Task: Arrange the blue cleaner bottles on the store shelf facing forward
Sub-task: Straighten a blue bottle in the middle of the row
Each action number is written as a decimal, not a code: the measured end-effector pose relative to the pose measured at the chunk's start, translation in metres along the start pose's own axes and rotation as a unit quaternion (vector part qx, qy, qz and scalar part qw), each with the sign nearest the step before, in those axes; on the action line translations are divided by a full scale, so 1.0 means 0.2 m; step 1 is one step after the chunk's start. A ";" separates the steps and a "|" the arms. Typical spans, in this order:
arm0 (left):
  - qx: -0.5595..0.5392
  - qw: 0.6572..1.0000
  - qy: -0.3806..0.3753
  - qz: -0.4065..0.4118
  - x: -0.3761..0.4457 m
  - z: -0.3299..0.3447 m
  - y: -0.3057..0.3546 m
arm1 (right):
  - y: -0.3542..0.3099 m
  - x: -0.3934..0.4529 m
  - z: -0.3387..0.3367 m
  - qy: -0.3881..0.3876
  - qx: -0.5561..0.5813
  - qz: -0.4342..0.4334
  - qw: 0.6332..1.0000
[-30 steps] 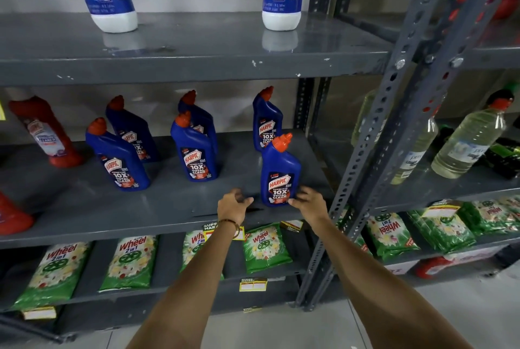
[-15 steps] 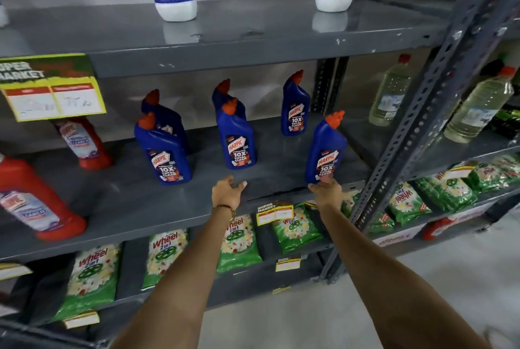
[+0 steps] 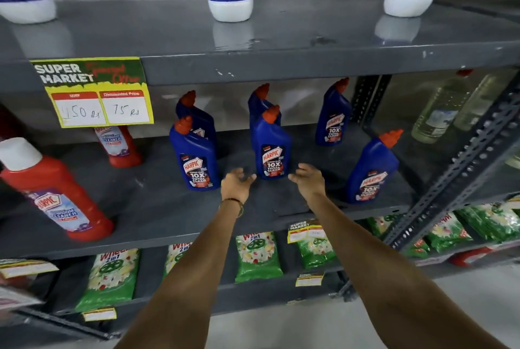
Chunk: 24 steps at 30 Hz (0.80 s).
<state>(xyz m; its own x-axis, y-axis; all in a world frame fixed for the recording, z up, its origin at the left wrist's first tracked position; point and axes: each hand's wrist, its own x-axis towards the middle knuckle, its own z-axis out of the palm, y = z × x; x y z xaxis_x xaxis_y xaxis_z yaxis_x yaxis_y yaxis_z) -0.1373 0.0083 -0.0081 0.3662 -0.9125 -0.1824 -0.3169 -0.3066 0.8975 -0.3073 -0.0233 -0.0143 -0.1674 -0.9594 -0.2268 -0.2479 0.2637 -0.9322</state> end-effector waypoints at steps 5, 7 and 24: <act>0.010 1.000 -0.025 0.008 0.13 0.04 0.07 | -0.06 0.14 0.07 -0.040 0.007 -0.015 0.999; 0.019 0.999 -0.048 0.015 0.16 0.06 0.09 | -0.04 0.19 0.08 -0.053 -0.002 -0.027 0.998; 0.002 0.997 -0.059 0.050 0.06 0.10 0.05 | 0.02 0.12 0.01 -0.106 0.013 -0.068 0.992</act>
<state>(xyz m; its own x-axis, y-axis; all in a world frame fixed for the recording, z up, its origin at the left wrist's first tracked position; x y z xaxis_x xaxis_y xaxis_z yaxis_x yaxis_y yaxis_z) -0.1536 -0.0111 -0.0086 0.2267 -0.9641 -0.1381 -0.3494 -0.2129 0.9125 -0.3108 -0.0448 -0.0233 0.0712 -0.9860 -0.1507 -0.2286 0.1309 -0.9647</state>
